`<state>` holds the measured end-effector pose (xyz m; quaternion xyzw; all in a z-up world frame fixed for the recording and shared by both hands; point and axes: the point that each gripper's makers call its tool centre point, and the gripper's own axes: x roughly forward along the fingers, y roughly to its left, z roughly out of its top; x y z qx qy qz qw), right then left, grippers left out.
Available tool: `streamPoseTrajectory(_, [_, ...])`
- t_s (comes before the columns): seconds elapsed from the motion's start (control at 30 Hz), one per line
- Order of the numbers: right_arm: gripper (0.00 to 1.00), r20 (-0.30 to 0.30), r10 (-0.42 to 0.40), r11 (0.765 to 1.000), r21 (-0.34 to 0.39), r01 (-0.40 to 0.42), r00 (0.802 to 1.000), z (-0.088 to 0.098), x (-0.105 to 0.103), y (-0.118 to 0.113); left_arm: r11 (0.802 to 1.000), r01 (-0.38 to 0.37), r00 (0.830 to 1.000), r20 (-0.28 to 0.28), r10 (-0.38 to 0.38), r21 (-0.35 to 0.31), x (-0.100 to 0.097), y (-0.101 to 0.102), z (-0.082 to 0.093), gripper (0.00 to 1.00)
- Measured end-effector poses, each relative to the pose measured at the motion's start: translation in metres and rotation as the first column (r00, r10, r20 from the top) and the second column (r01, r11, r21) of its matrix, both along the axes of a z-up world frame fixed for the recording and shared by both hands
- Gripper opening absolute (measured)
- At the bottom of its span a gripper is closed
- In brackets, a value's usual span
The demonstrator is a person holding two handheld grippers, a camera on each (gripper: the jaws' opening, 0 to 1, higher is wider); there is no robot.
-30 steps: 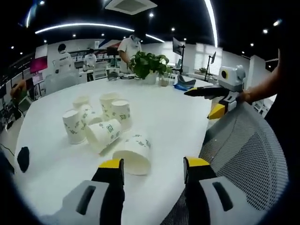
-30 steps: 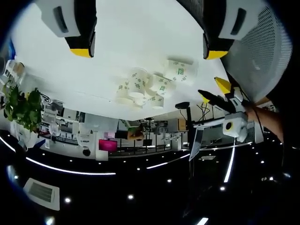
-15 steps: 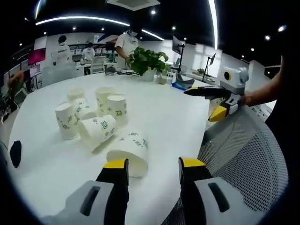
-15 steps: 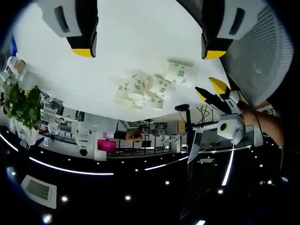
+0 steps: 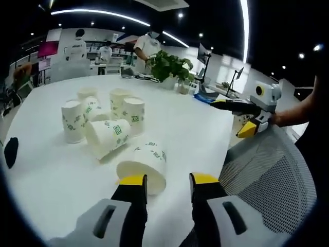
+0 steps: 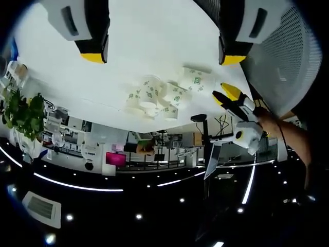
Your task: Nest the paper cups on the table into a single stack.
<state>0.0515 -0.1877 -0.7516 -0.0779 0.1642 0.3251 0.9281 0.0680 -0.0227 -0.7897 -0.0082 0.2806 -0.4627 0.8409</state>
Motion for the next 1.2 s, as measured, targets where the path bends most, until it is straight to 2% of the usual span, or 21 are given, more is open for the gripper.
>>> streamPoseTrajectory(0.27, [0.88, -0.002, 0.001, 1.0, -0.001, -0.001, 1.0, -0.001, 0.0, -0.001, 0.999, 0.027, 1.0, -0.01, -0.027, 0.02, 0.006, -0.002, -0.013, 0.24])
streamPoseTrajectory(0.43, [0.86, -0.003, -0.002, 1.0, -0.009, 0.002, 1.0, -0.001, 0.0, -0.001, 1.0, 0.001, 0.999, -0.034, -0.001, -0.014, 0.011, -0.002, -0.013, 0.18])
streamPoseTrajectory(0.57, [0.85, -0.01, -0.004, 1.0, -0.019, 0.004, 1.0, -0.002, -0.001, -0.001, 0.997, -0.038, 0.997, -0.068, 0.033, -0.07, 0.013, -0.007, -0.008, 0.15])
streamPoseTrajectory(0.9, [0.84, -0.022, 0.001, 0.999, -0.041, -0.002, 1.0, -0.006, -0.002, -0.001, 0.988, -0.068, 0.989, -0.143, 0.048, -0.137, 0.019, -0.007, -0.008, 0.0])
streamPoseTrajectory(1.2, [0.84, -0.03, 0.009, 0.999, -0.047, -0.011, 1.0, -0.007, -0.003, 0.0, 0.98, -0.06, 0.986, -0.167, 0.028, -0.189, 0.015, -0.01, -0.001, 0.0])
